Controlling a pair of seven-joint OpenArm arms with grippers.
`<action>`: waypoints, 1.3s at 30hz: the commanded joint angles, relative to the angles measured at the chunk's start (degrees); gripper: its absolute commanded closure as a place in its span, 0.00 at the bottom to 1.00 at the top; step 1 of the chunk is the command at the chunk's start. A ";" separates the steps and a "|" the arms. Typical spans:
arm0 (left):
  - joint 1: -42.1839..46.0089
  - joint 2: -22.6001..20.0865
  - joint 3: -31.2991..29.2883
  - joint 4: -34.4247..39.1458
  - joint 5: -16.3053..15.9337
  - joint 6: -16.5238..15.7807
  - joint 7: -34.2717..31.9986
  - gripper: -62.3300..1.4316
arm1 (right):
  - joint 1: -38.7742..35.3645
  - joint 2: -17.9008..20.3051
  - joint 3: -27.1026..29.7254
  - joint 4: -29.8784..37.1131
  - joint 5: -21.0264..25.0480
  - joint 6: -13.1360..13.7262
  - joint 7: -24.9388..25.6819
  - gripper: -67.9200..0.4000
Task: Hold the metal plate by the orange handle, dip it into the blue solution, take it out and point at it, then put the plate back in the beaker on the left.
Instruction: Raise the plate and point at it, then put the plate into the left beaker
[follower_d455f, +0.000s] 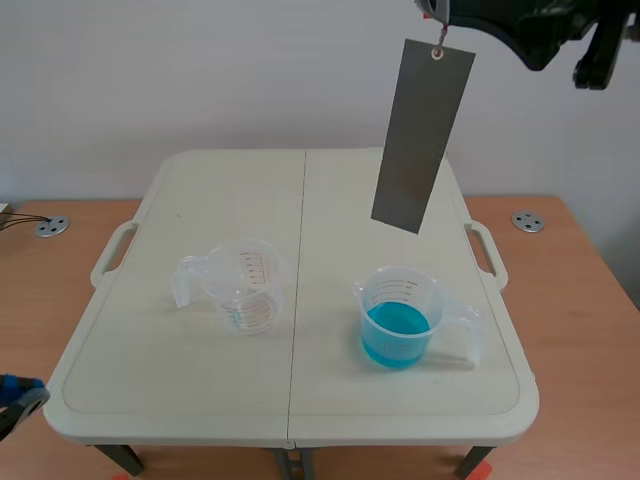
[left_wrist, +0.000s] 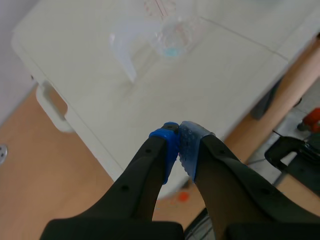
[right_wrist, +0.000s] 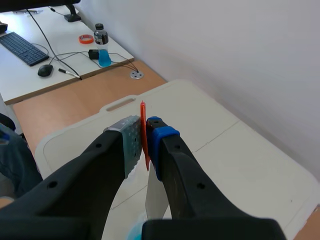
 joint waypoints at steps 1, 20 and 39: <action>1.57 0.31 0.04 0.17 -0.44 0.09 -1.18 0.93 | 1.84 0.28 -0.11 0.63 1.01 0.02 0.90 0.98; 11.15 13.07 -0.13 -7.54 0.13 -0.09 0.50 0.93 | 12.48 -3.74 -10.78 -5.70 -2.71 -1.49 1.33 0.98; 0.42 17.75 1.46 -27.10 5.64 -0.15 0.57 0.93 | 22.67 -12.28 -22.10 -21.57 -10.56 -1.22 4.70 0.98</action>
